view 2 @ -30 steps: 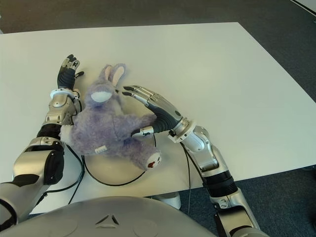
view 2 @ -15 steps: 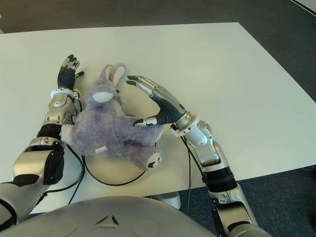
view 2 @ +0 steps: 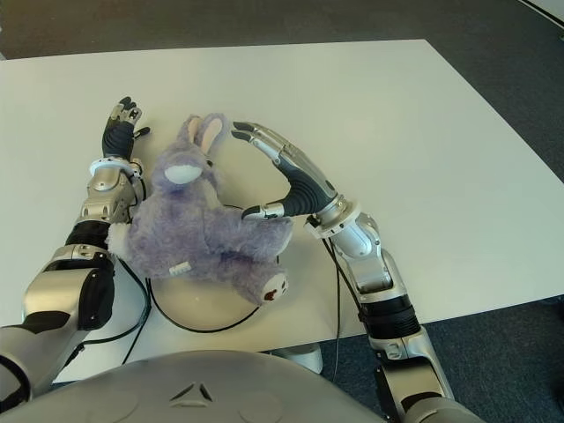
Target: Put the doll into the plate.
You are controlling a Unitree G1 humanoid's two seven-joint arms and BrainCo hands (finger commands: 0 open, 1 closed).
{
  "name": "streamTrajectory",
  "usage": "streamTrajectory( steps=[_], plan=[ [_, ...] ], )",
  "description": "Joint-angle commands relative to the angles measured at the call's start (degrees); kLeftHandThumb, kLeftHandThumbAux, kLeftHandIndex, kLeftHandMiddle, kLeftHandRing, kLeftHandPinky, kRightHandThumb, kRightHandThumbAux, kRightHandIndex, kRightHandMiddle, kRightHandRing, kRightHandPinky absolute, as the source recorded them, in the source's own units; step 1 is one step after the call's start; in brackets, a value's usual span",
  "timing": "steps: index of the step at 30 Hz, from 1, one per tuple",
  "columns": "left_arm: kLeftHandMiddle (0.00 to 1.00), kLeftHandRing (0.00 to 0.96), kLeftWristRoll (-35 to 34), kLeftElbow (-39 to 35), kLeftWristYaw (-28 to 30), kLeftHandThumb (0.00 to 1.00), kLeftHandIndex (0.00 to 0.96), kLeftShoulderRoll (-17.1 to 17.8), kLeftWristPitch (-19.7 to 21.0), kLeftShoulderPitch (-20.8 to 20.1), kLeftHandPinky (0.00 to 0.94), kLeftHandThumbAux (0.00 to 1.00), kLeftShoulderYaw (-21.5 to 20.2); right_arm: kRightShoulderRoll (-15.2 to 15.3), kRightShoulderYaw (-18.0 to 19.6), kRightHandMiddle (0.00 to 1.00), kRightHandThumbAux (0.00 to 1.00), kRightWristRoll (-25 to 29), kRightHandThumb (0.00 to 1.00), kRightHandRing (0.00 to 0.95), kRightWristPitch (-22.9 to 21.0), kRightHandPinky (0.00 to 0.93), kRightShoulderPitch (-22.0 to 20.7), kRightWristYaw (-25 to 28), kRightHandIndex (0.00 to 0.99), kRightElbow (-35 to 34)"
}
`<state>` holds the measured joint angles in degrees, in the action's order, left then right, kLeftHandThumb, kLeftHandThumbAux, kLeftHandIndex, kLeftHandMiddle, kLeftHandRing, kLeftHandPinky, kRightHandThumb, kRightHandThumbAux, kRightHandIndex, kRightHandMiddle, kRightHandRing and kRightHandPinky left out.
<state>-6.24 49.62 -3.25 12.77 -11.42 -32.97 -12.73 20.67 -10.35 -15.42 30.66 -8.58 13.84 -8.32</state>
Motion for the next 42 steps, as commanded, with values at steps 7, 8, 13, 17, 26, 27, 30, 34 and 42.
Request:
streamTrajectory(
  steps=[7, 8, 13, 17, 26, 27, 30, 34, 42],
  plan=[
    [0.0, 0.0, 0.12, 2.05, -0.09, 0.526, 0.0, -0.49, 2.21, 1.7, 0.035, 0.376, -0.08, -0.91, 1.13, 0.0, 0.328, 1.31, 0.0, 0.0, 2.89, 0.0, -3.4, -0.92, 0.0, 3.5],
    [0.0, 0.0, 0.11, 2.06, -0.08, 0.525, 0.0, -0.49, 2.21, 1.69, 0.034, 0.376, -0.08, -0.93, 1.15, 0.0, 0.329, 1.31, 0.0, 0.0, 3.01, 0.0, -3.51, -0.95, 0.0, 3.64],
    [0.0, 0.0, 0.13, 1.94, -0.1, 0.502, 0.0, -0.53, 2.3, 1.71, 0.028, 0.368, -0.04, -1.67, 1.39, 0.0, 0.369, 1.85, 0.008, 0.0, 3.96, 0.0, -4.95, -1.56, 0.0, 5.61],
    [0.0, 0.0, 0.11, 2.06, -0.02, 0.47, 0.0, -0.54, 2.45, 1.59, 0.034, 0.386, -0.01, -2.2, 2.03, 0.0, 0.392, 1.14, 0.02, 0.0, 3.22, 0.0, -5.68, -2.44, 0.0, 6.24],
    [0.0, 0.0, 0.42, 2.4, -0.09, 0.412, 0.0, -0.4, 2.79, 1.3, 0.02, 0.415, 0.27, -3.01, 2.62, 0.0, 0.398, 1.77, 0.0, 0.0, 1.43, 0.0, -9.33, -2.36, 0.0, 9.89],
    [0.0, 0.0, 0.38, 2.47, -0.1, 0.396, 0.0, -0.41, 2.83, 1.24, 0.012, 0.426, 0.24, -3.31, 2.51, 0.0, 0.377, 1.73, 0.0, 0.0, 1.58, 0.0, -10.26, -2.55, 0.0, 11.21],
    [0.0, 0.0, 0.2, 2.54, -0.05, 0.383, 0.0, -0.48, 2.98, 1.16, 0.012, 0.434, 0.12, -3.78, 2.47, 0.0, 0.359, 1.71, 0.0, 0.0, 2.22, 0.0, -11.71, -2.9, 0.0, 13.33],
    [0.0, 0.0, -0.15, 2.55, 0.28, 0.363, 0.0, -0.58, 3.05, 1.12, 0.0, 0.436, -0.06, -3.95, 2.81, 0.0, 0.337, 1.88, 0.0, 0.0, 2.3, 0.0, -12.78, -3.13, 0.0, 14.38],
    [0.0, 0.0, -0.82, 3.23, 0.89, 0.332, 0.0, -0.7, 2.76, 0.81, 0.0, 0.424, -0.5, -4.17, 3.5, 0.0, 0.386, 1.47, 0.0, 0.0, 1.1, 0.0, -15.94, -3.68, 0.0, 17.38]
  ],
)
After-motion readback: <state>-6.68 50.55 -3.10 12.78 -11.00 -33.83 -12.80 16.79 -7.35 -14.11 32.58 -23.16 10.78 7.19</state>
